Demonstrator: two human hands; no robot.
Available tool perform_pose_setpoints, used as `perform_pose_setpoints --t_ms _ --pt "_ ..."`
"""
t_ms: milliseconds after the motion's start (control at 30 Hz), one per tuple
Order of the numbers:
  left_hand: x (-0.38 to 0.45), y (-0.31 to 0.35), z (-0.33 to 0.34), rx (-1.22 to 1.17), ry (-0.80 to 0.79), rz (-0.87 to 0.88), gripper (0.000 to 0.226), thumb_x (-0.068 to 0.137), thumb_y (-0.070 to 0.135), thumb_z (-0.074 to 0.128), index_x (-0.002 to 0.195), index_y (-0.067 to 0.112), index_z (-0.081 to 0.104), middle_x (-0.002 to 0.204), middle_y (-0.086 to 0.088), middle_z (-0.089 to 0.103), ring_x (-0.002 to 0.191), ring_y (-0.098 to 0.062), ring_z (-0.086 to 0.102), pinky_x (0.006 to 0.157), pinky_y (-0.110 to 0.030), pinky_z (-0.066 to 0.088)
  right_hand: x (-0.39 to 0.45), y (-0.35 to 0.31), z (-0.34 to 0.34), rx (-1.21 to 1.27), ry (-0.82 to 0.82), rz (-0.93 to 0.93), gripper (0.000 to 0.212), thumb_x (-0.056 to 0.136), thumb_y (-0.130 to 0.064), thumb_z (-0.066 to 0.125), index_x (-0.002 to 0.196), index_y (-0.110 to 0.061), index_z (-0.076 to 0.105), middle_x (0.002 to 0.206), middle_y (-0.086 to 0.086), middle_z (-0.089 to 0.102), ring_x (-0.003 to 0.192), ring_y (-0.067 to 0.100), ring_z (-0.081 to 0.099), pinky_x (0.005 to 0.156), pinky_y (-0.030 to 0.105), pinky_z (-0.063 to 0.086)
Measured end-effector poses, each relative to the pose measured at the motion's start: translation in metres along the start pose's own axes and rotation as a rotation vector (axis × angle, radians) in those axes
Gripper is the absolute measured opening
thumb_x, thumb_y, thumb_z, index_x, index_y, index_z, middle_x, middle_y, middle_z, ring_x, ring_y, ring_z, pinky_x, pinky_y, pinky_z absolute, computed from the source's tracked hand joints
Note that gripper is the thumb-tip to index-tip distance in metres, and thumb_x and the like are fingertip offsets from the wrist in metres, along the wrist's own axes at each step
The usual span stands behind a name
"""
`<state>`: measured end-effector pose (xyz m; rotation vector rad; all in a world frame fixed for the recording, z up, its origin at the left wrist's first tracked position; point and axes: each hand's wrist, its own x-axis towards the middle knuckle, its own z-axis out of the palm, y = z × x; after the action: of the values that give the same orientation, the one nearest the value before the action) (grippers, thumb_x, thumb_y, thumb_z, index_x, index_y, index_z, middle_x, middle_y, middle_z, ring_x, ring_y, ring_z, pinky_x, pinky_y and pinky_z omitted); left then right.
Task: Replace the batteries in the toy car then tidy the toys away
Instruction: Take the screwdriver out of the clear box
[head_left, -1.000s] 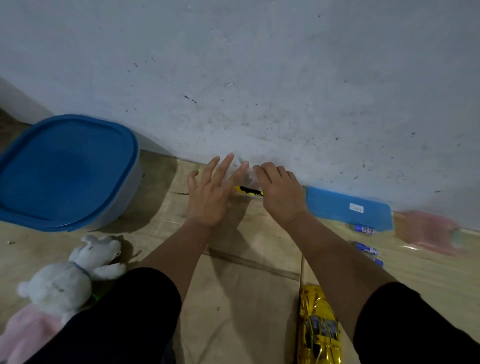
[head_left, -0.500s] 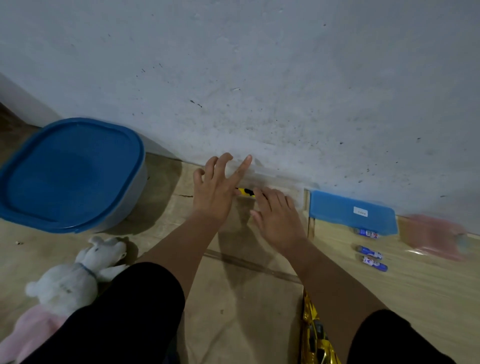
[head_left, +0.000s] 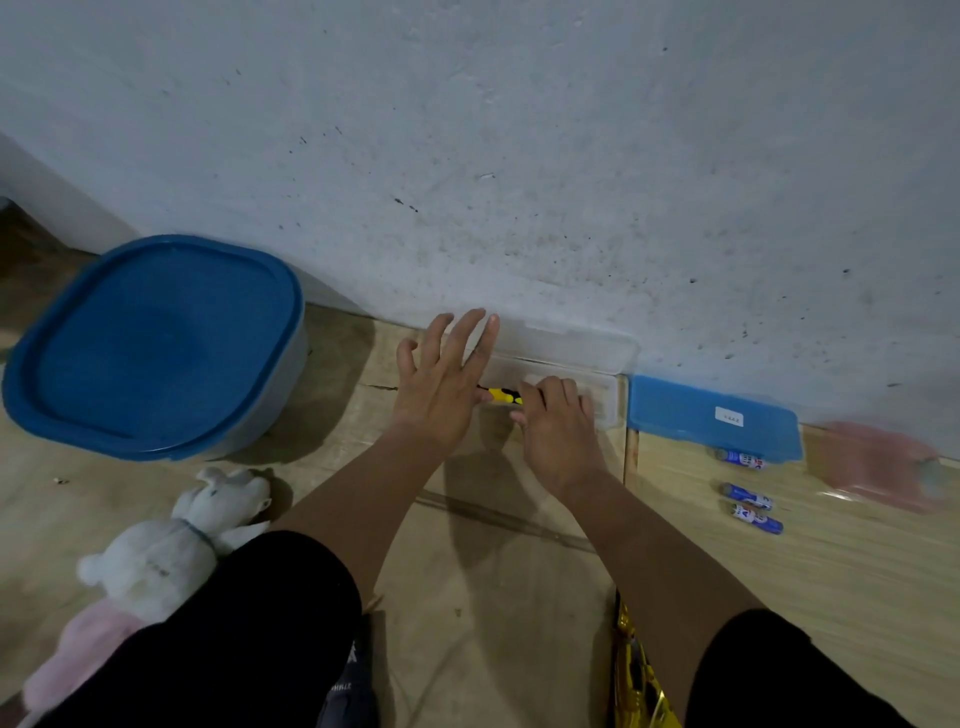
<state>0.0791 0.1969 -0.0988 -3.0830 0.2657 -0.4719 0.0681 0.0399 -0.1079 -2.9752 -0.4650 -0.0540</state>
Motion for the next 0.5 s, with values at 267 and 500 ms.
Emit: perform_pose_setpoints --t_ms 267,500 --pt "0.002 0.001 -0.007 -0.053 -0.223 -0.025 0.09 0.09 0.047 0.052 0.146 0.023 -0.015 0.159 0.011 -0.005 0.139 -0.023 -0.008 0.102 -0.051 0.023 0.004 0.006 0.001 -0.208 0.119 -0.058 0.069 0.077 -0.055 0.051 0.131 -0.012 0.049 0.092 0.01 0.059 0.08 0.024 0.05 0.063 0.033 0.044" --pt "0.0 0.005 -0.021 -0.121 -0.266 -0.011 0.088 0.092 0.041 0.052 0.148 0.028 -0.015 0.158 0.008 -0.014 0.146 -0.024 -0.008 0.108 -0.054 0.015 -0.01 0.013 -0.026 -0.174 0.204 0.124 0.062 0.09 -0.047 0.038 0.139 -0.008 0.039 0.09 0.015 0.055 0.07 0.024 0.052 0.059 0.034 0.048"
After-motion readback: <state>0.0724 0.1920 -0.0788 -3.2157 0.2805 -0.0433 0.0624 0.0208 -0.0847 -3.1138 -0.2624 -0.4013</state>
